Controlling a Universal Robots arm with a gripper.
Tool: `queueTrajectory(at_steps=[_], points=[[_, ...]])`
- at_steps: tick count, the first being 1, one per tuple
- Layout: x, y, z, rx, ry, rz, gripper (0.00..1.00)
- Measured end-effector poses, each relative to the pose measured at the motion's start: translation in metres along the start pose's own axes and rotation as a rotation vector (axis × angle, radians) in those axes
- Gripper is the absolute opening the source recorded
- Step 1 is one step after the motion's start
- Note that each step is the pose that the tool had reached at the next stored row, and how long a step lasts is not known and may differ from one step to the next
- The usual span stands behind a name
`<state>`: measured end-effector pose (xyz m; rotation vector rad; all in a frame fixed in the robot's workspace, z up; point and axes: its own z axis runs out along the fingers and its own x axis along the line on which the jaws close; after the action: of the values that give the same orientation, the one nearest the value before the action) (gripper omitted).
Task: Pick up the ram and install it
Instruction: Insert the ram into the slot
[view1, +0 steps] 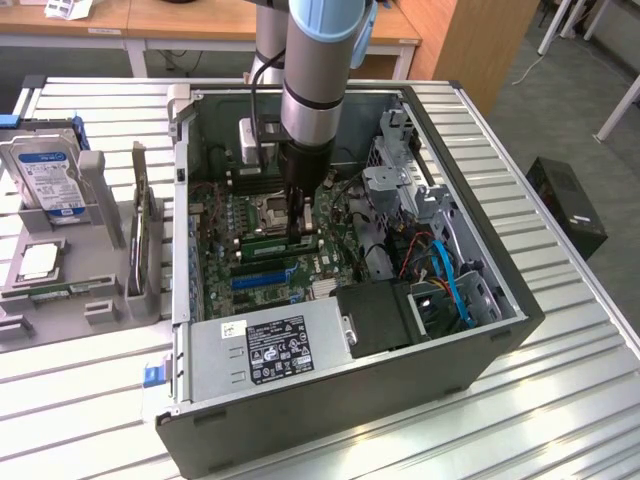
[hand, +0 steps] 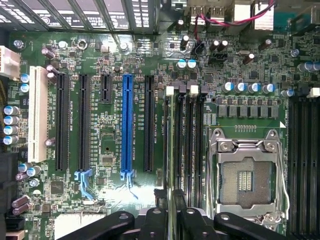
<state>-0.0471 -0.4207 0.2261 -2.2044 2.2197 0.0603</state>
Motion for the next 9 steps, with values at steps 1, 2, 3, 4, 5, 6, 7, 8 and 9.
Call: queueTrajectory(at_steps=[1,2,3,4,5,6,7,8,9], points=[[0.0,0.0,-0.0013,-0.0001,0.0001,0.0,0.19],[0.0,0.0001,-0.0025,0.0,-0.0001,0.0,0.19],[0.0,0.0001,-0.004,-0.0001,0.0,0.0,0.19],[0.0,0.0001,-0.0055,0.0,0.0001,0.0,0.19],[0.0,0.0002,-0.0071,0.0,0.0,0.0,0.19],[0.0,0.0002,-0.0089,0.0,0.0,0.0,0.19],[0.0,0.0002,-0.0106,0.0,0.0,0.0,0.19],[0.0,0.0003,-0.0125,0.0,0.0001,0.0,0.19],[-0.001,0.0003,-0.0141,0.0,0.0,0.0,0.19]])
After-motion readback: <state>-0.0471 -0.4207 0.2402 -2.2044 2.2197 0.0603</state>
